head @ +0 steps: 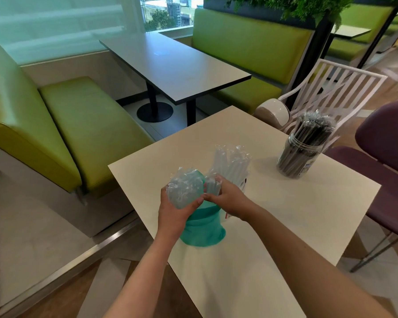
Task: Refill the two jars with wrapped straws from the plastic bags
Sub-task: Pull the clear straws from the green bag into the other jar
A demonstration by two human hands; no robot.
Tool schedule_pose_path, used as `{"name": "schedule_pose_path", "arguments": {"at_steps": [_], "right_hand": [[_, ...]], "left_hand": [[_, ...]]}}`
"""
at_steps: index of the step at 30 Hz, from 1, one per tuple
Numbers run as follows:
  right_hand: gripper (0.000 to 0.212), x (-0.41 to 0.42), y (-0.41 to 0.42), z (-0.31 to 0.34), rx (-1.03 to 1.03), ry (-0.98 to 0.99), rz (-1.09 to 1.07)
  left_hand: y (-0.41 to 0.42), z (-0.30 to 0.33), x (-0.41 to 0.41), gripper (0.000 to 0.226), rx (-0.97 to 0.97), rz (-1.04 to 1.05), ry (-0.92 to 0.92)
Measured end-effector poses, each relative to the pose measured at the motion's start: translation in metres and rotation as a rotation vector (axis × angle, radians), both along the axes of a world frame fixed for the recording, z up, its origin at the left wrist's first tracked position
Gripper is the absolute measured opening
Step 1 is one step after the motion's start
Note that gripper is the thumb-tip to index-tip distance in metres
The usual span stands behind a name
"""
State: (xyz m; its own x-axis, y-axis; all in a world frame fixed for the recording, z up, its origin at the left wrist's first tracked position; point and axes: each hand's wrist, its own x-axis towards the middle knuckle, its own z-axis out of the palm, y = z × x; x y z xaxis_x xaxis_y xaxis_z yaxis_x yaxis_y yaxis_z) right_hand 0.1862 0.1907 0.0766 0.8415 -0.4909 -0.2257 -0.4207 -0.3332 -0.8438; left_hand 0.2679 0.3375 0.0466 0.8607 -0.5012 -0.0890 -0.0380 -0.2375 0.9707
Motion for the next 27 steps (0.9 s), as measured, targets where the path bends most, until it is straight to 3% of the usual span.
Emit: {"name": "schedule_pose_path", "arguments": {"at_steps": [6, 9, 17, 27], "right_hand": [[0.041, -0.009, 0.000, 0.002, 0.000, -0.118, -0.082], [0.046, -0.010, 0.001, 0.013, -0.014, -0.153, -0.098], [0.022, -0.008, -0.008, 0.087, -0.093, -0.367, -0.263], [0.035, -0.005, -0.040, 0.129, -0.284, -0.498, -0.506]], "left_hand": [[-0.002, 0.001, 0.002, 0.087, 0.008, 0.032, -0.017], [-0.005, 0.004, 0.001, 0.084, 0.016, 0.051, -0.040], [-0.007, 0.011, -0.001, 0.077, 0.011, 0.083, -0.072], [-0.007, 0.009, 0.003, 0.084, 0.028, 0.101, -0.053]]}}
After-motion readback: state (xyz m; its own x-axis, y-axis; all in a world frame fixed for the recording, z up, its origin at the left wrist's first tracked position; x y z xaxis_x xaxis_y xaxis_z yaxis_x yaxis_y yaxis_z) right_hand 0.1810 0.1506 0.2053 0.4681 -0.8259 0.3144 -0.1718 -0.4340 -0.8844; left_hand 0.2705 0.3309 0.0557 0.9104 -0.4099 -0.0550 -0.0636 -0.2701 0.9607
